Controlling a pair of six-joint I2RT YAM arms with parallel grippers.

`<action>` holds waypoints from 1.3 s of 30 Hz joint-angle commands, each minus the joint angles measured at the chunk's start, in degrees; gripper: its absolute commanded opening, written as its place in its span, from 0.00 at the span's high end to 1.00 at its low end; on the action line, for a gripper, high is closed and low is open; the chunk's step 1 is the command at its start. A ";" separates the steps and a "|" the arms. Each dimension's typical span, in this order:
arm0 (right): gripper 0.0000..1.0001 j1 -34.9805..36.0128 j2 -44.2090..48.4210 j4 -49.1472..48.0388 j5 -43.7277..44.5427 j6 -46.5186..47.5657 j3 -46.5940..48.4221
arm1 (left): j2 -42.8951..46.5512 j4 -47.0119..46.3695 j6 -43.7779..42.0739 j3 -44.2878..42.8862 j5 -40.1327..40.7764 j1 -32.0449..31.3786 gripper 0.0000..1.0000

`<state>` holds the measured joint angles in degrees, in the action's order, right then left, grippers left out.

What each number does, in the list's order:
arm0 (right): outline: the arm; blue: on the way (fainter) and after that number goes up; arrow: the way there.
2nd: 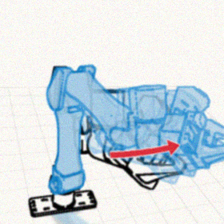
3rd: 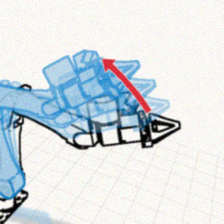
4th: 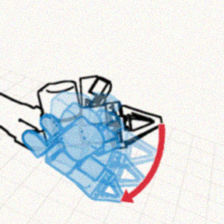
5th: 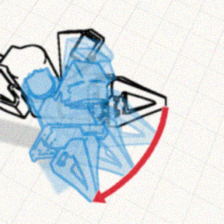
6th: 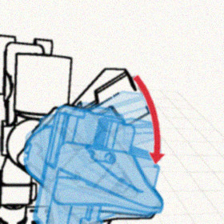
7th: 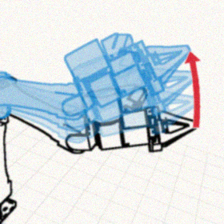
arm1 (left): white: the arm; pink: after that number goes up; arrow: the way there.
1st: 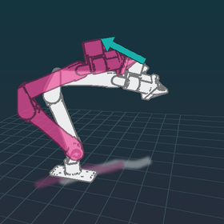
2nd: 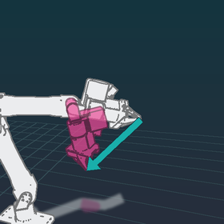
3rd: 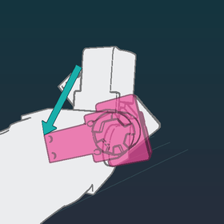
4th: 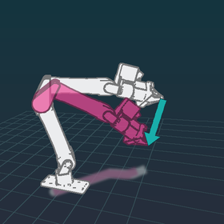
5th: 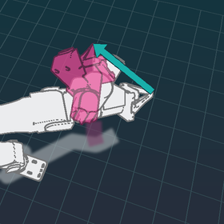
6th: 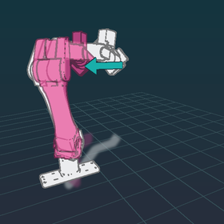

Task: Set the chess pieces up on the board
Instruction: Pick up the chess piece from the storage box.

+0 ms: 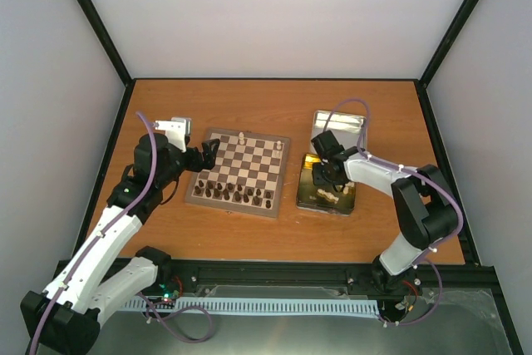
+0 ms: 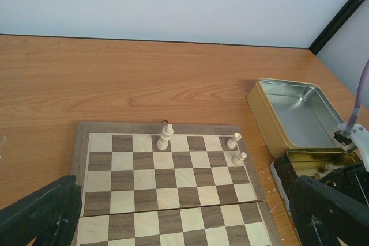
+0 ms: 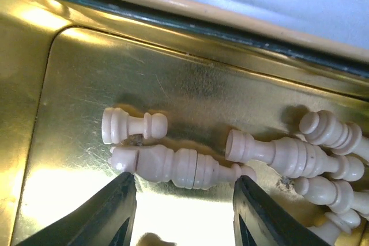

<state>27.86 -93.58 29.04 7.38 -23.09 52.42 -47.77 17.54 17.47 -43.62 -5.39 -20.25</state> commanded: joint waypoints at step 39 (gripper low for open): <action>0.83 -0.35 -0.68 -1.00 -0.87 6.81 -0.43 | -1.15 -3.12 3.62 -1.40 -3.38 0.12 0.00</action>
<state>27.77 -96.03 31.11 4.49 -16.16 53.52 -48.64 17.34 18.57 -43.62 -6.96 -20.25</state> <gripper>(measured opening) 0.186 0.997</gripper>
